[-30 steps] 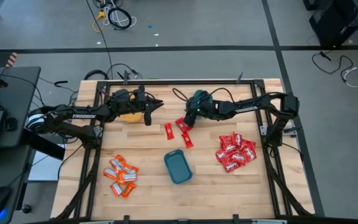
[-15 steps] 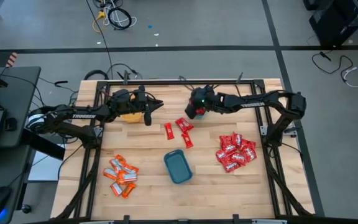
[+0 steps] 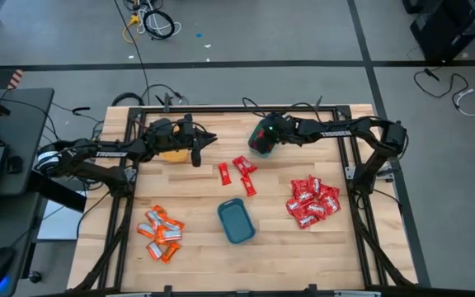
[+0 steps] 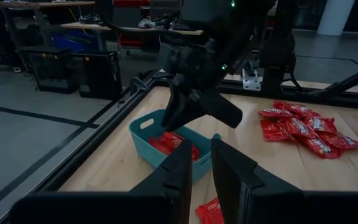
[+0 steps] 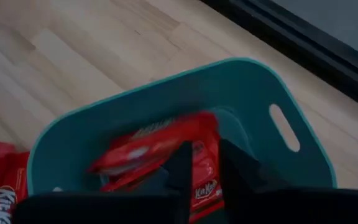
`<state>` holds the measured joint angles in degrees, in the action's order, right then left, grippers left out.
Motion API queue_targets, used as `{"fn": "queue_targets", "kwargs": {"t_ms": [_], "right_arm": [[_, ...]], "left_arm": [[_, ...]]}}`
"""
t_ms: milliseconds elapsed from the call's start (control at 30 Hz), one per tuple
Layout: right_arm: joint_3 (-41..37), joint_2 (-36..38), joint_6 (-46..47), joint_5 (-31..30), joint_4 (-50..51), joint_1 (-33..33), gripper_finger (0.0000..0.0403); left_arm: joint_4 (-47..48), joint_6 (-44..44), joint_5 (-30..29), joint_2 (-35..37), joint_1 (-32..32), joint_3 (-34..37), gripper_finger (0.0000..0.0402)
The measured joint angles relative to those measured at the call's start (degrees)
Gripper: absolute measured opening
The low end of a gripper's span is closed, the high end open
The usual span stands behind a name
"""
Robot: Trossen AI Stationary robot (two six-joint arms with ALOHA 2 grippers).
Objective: Sort candy
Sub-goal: Put the red chocolate bar into the green bin
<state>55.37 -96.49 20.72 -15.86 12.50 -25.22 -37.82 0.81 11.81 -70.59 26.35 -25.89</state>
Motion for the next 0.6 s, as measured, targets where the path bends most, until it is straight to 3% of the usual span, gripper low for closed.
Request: {"fn": "queue_targets", "kwargs": {"t_ms": [233,300,433,600], "right_arm": [[0.0,5.9,-6.1,-2.8,0.4,-0.1,0.0185],[0.0,8.3,-6.8,2.0,0.5,0.1,0.0219],[0.1,11.0,-6.6,18.2,-0.2,3.2,0.0264],[0.1,8.0,-5.4,17.3,-1.4,11.9,0.0267]], "left_arm": [[0.1,-0.1,0.0,0.0,0.0,0.0,0.006],[0.1,0.0,0.0,0.0,0.0,0.0,0.006],[0.1,0.0,0.0,0.0,0.0,0.0,0.006],[0.2,0.1,0.0,0.0,0.0,0.0,0.006]]}}
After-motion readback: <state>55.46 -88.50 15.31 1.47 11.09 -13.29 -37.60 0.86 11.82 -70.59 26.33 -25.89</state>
